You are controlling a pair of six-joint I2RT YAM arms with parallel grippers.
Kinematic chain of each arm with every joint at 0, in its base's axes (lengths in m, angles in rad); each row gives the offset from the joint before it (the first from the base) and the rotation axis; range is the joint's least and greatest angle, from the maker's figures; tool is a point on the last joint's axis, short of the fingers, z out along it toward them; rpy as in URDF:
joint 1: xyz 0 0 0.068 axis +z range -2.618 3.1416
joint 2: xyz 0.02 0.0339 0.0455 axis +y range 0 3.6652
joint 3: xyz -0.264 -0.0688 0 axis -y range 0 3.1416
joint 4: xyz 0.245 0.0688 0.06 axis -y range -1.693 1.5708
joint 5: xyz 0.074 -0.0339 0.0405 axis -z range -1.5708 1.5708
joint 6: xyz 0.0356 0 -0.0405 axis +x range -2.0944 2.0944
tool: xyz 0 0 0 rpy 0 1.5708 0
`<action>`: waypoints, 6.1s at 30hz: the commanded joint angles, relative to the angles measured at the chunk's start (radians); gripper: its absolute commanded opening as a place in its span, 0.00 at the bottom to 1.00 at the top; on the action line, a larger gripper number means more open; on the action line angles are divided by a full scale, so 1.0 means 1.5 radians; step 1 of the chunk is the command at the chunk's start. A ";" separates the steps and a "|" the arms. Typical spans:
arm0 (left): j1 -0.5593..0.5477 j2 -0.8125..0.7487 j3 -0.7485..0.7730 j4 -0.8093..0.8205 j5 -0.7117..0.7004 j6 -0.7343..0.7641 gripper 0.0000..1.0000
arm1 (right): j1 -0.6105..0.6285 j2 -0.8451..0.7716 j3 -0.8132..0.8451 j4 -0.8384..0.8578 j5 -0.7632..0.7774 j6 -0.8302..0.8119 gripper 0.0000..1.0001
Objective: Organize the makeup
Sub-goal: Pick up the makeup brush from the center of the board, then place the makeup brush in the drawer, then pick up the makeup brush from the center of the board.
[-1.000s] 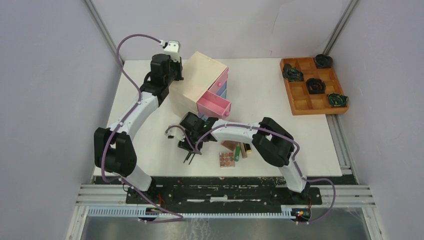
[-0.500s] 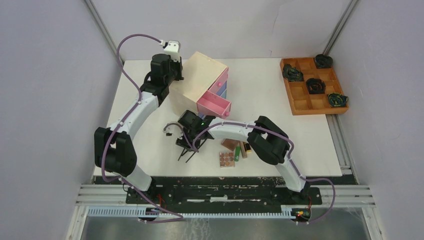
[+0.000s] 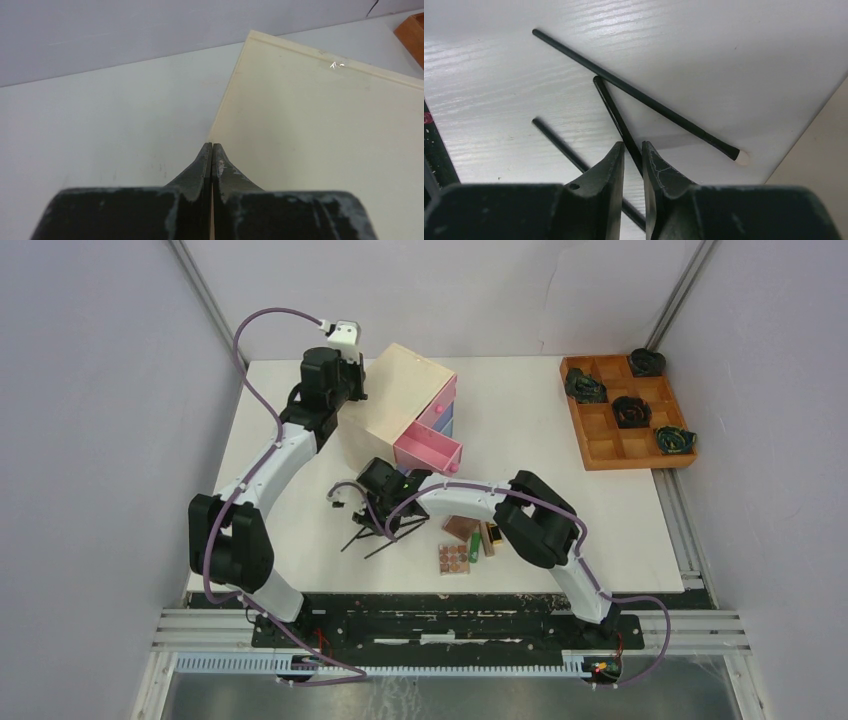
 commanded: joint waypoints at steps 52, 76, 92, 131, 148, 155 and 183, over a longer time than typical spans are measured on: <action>0.025 0.069 -0.049 -0.201 0.008 -0.028 0.03 | -0.005 -0.386 0.158 -0.270 0.042 0.047 0.01; 0.025 0.063 -0.050 -0.204 0.008 -0.026 0.03 | -0.148 -0.222 0.417 -0.402 0.124 0.055 0.01; 0.026 0.063 -0.049 -0.204 0.008 -0.027 0.03 | -0.162 -0.167 0.484 -0.562 0.134 0.009 0.01; 0.033 0.043 -0.052 -0.198 0.032 -0.036 0.03 | -0.164 -0.017 0.669 -0.649 0.117 0.000 0.01; 0.033 0.048 -0.044 -0.198 0.033 -0.033 0.03 | -0.163 -0.014 0.675 -0.597 0.123 0.013 0.35; 0.033 0.051 -0.041 -0.199 0.035 -0.032 0.03 | -0.163 -0.048 0.626 -0.560 0.137 0.019 0.58; 0.033 0.052 -0.040 -0.202 0.029 -0.030 0.03 | -0.018 -0.246 0.344 -0.477 0.102 0.045 0.31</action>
